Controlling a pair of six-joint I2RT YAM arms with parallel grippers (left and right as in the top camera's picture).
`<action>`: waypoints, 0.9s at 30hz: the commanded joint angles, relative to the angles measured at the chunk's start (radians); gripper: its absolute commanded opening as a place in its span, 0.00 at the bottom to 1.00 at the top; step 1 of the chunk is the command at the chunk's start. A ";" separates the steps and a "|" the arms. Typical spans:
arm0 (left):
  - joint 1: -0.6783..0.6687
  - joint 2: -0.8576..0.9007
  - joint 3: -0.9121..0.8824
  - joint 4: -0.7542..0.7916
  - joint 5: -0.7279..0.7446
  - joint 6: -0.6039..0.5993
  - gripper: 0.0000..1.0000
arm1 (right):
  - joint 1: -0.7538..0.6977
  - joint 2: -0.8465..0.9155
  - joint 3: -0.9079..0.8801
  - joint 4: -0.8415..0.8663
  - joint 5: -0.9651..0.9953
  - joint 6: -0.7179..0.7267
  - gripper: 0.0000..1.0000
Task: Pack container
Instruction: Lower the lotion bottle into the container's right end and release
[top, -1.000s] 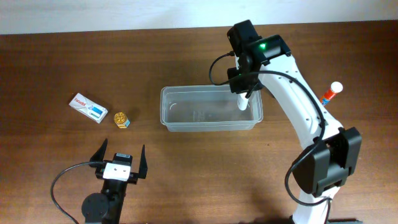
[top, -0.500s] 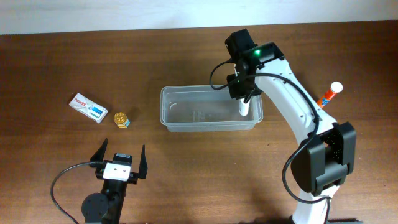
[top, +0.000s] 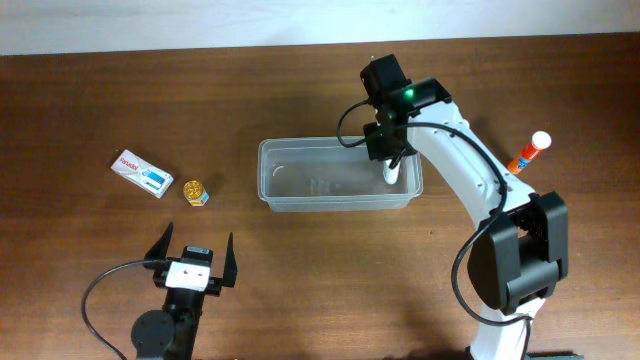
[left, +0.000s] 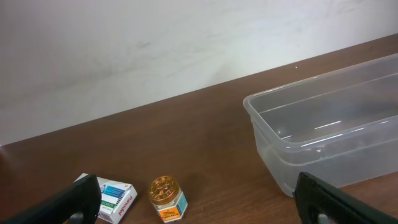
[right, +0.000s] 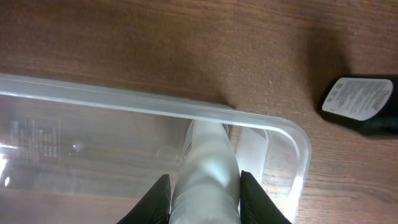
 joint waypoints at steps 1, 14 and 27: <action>0.006 -0.009 -0.002 -0.005 -0.004 0.012 0.99 | -0.002 0.002 -0.025 0.019 0.043 -0.001 0.27; 0.006 -0.009 -0.002 -0.005 -0.004 0.012 1.00 | -0.038 0.002 -0.029 0.016 0.055 -0.002 0.27; 0.006 -0.009 -0.002 -0.005 -0.004 0.012 0.99 | -0.040 0.002 -0.029 0.022 0.045 -0.004 0.27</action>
